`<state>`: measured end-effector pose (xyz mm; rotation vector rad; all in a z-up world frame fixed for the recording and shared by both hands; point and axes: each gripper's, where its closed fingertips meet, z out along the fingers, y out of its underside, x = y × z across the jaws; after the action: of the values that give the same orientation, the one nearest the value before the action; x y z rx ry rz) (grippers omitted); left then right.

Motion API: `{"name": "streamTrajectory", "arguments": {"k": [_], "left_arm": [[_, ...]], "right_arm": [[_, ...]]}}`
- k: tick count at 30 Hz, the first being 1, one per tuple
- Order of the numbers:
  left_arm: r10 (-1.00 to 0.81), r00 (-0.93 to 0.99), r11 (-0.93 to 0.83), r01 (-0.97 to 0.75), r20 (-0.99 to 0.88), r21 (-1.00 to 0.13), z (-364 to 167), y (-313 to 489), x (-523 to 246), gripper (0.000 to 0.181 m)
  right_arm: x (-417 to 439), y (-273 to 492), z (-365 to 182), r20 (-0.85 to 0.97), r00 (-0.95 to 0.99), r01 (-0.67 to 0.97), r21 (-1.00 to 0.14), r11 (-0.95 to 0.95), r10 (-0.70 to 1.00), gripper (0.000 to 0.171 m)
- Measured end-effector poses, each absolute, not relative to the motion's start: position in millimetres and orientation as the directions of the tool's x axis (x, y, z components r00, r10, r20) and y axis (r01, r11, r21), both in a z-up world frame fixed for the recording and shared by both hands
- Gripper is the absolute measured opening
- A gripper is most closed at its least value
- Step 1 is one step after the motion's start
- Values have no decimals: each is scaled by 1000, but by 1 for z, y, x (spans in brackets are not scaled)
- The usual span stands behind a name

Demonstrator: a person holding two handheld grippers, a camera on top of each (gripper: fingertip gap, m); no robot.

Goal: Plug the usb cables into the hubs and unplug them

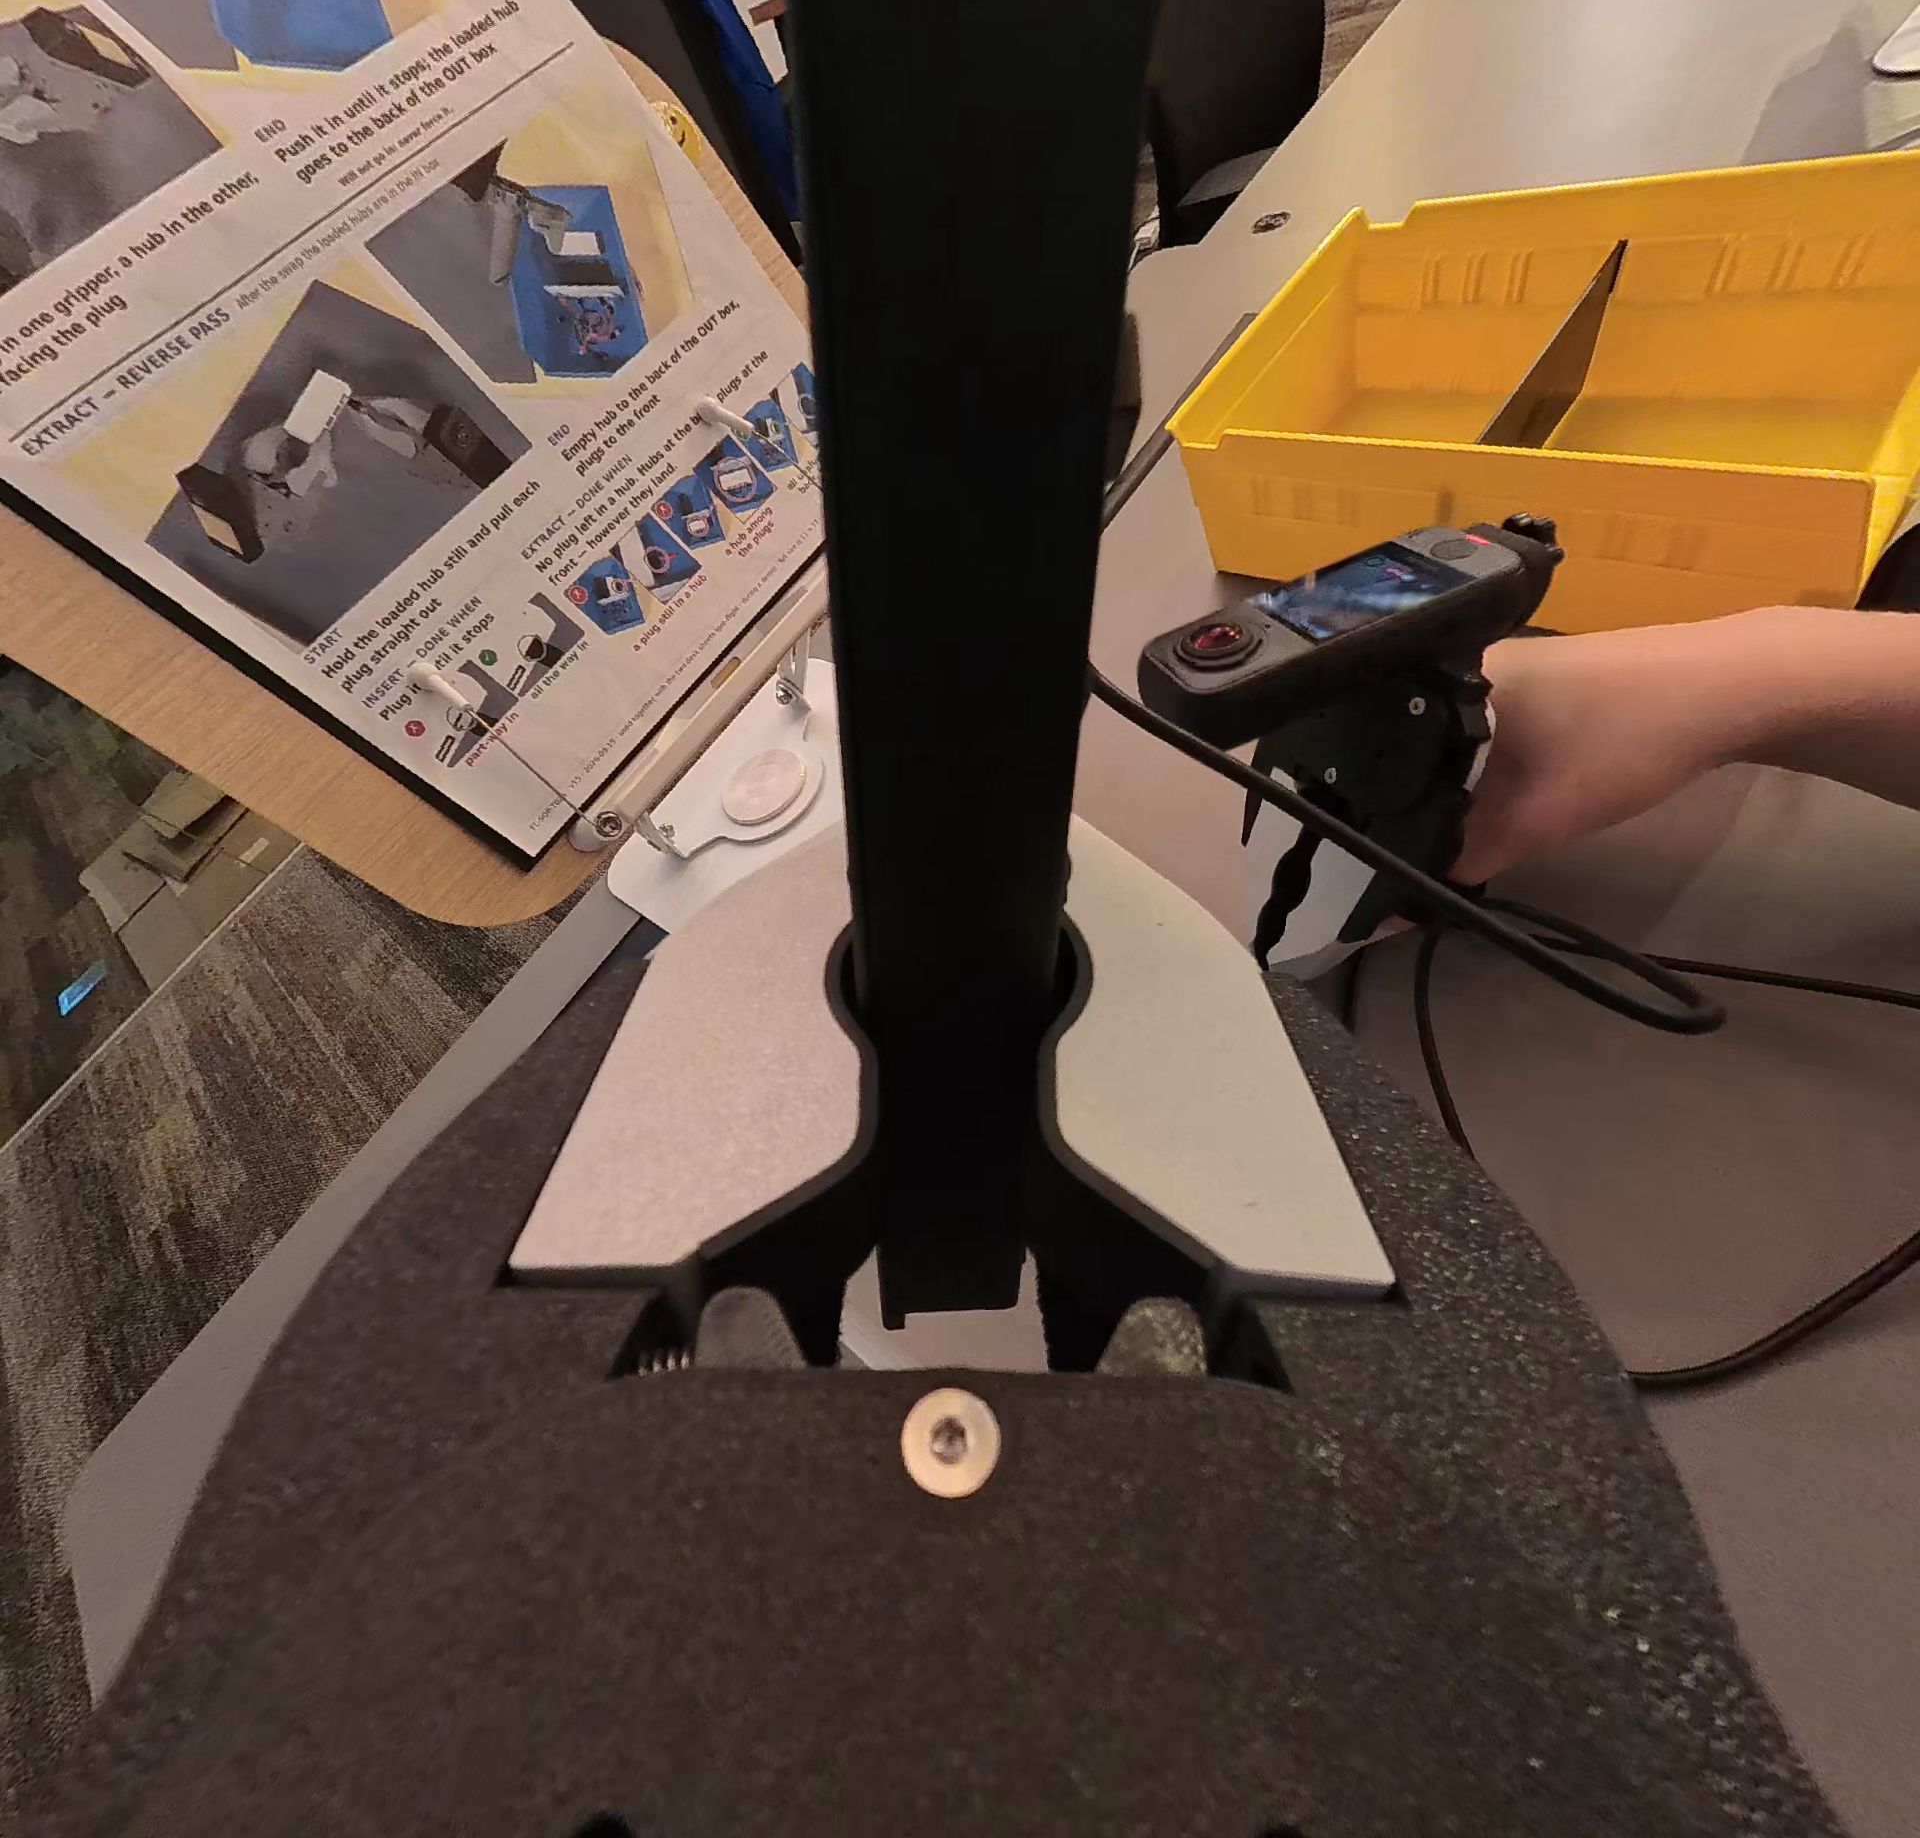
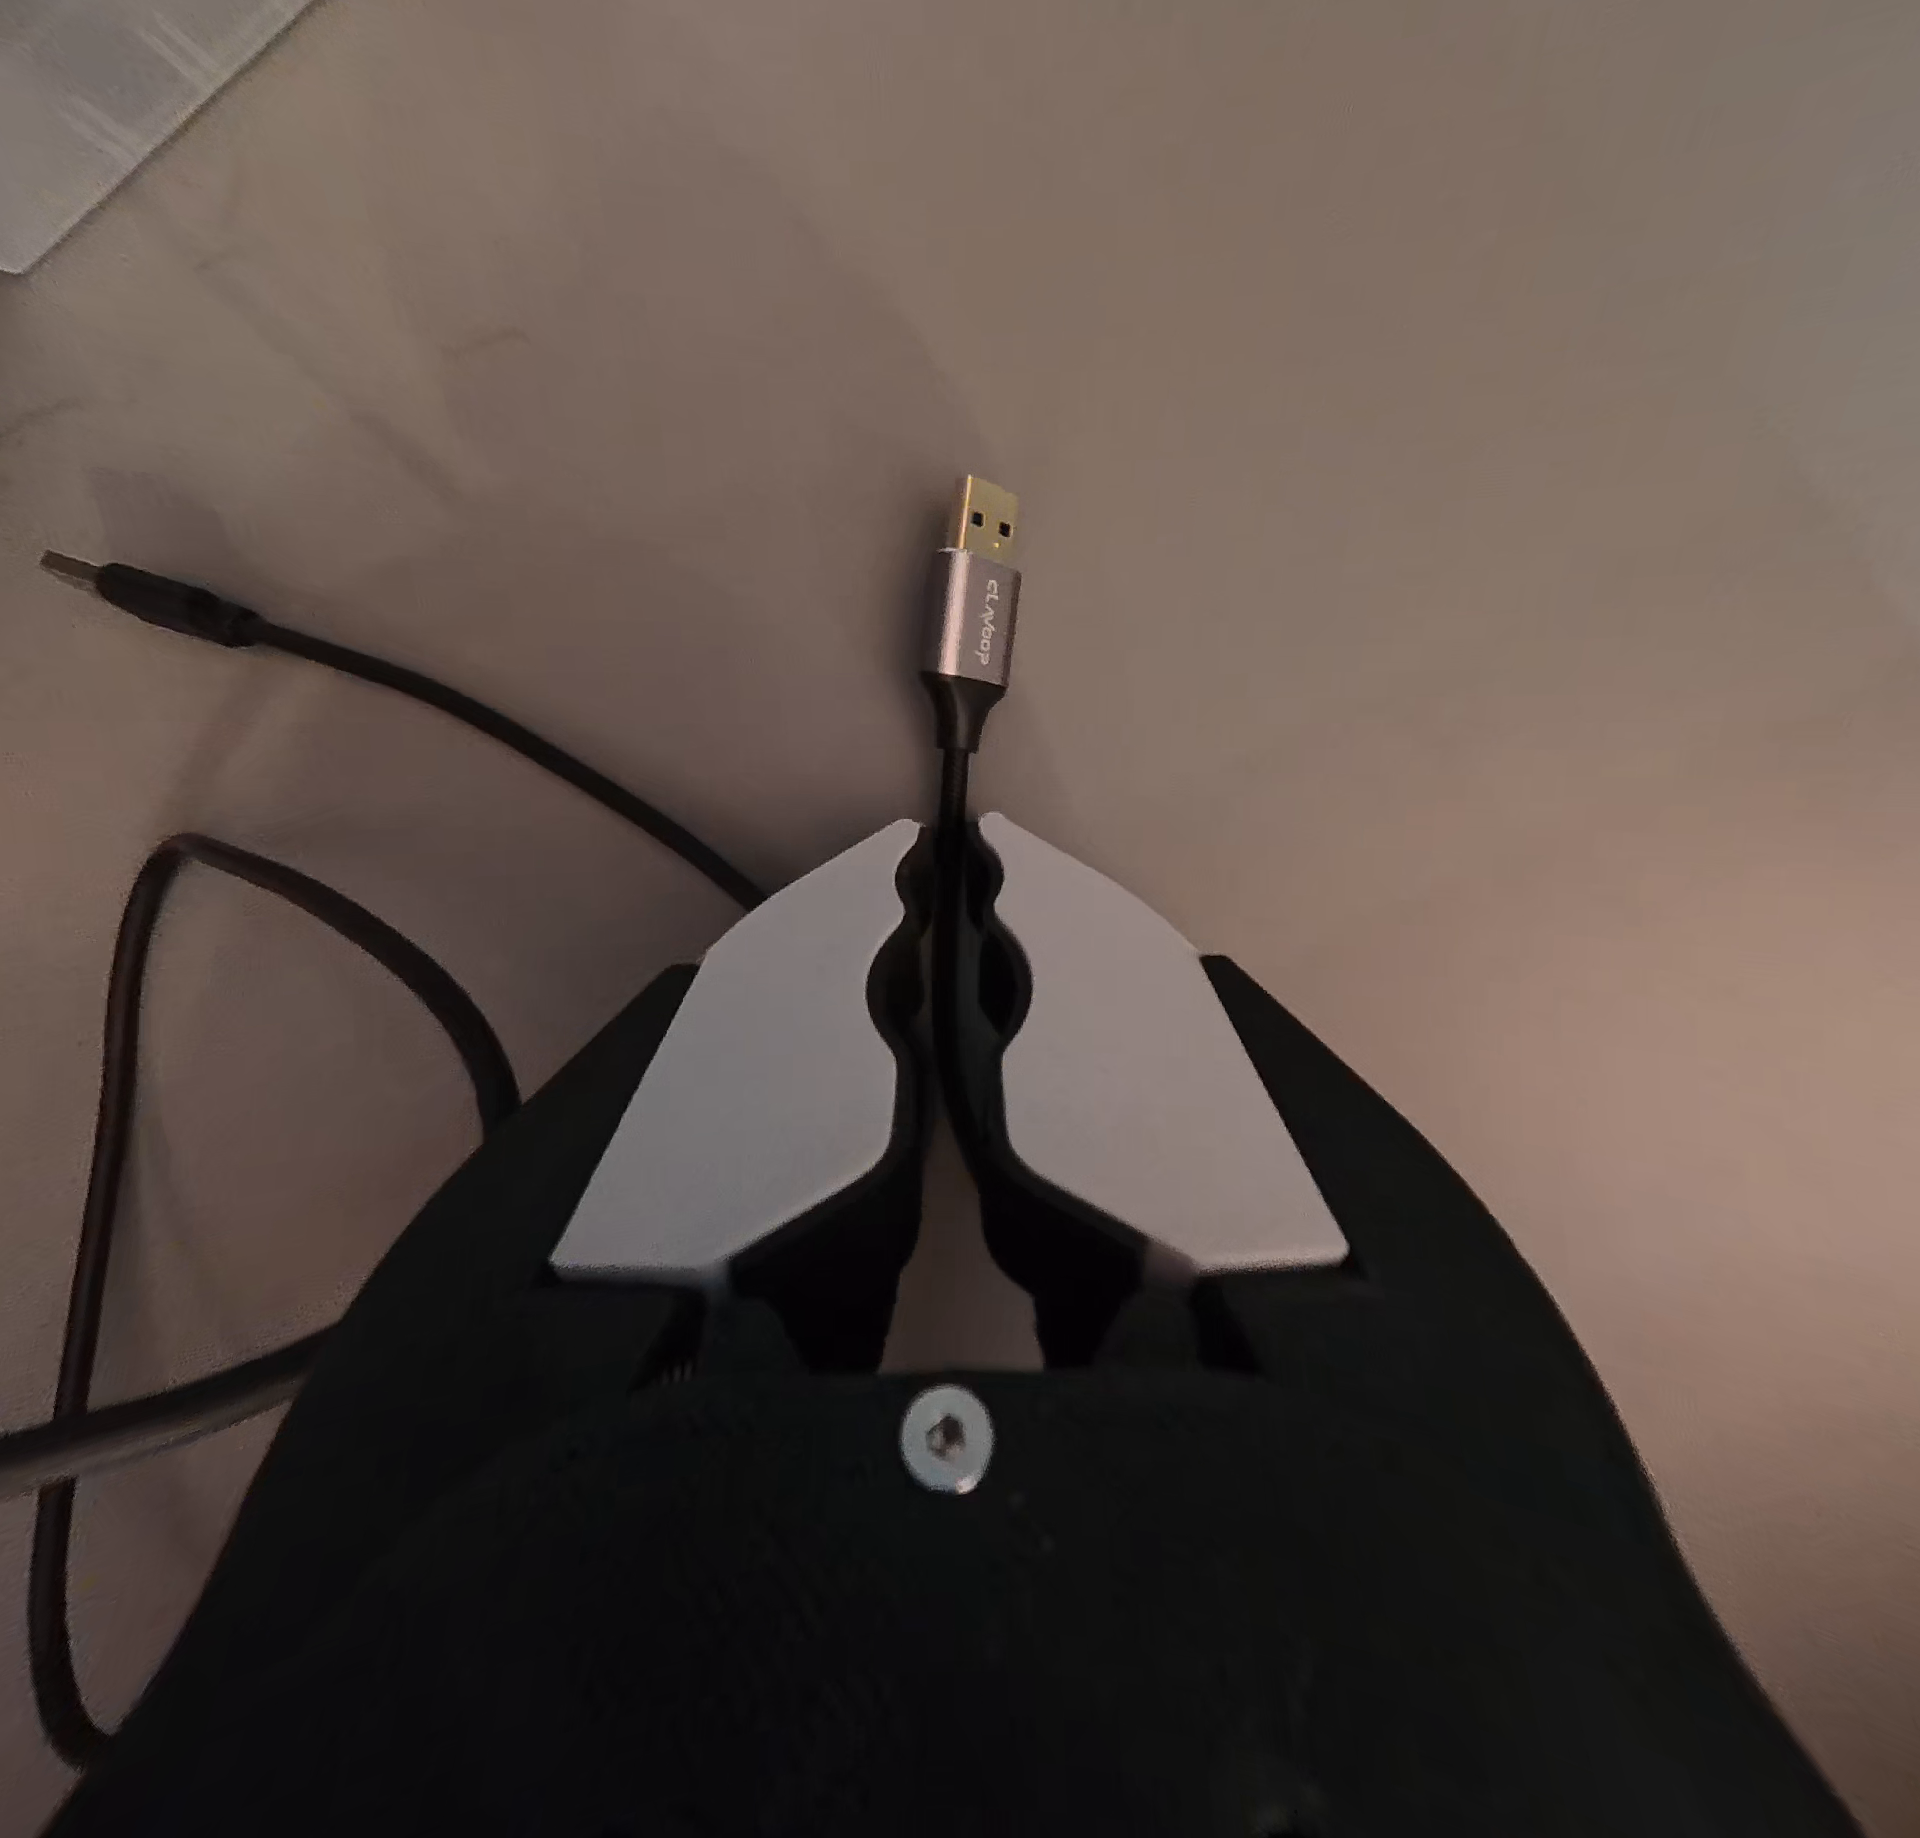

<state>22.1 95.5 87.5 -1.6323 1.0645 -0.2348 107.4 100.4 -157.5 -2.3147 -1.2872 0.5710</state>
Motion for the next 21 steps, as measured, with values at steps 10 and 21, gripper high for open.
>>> {"name": "streamTrajectory", "arguments": {"k": [10, 21], "left_arm": [[-714, 594, 21, -511, -371, -859, 91, 97, 13, 26], [-661, 649, -66, -550, -376, -833, 72, 118, 10, 26]], "right_arm": [[109, 114, -146, -132, 477, 642, -622, -448, 869, 6], [133, 120, -29, 62, 529, 523, -809, -268, 846, 5]]}}
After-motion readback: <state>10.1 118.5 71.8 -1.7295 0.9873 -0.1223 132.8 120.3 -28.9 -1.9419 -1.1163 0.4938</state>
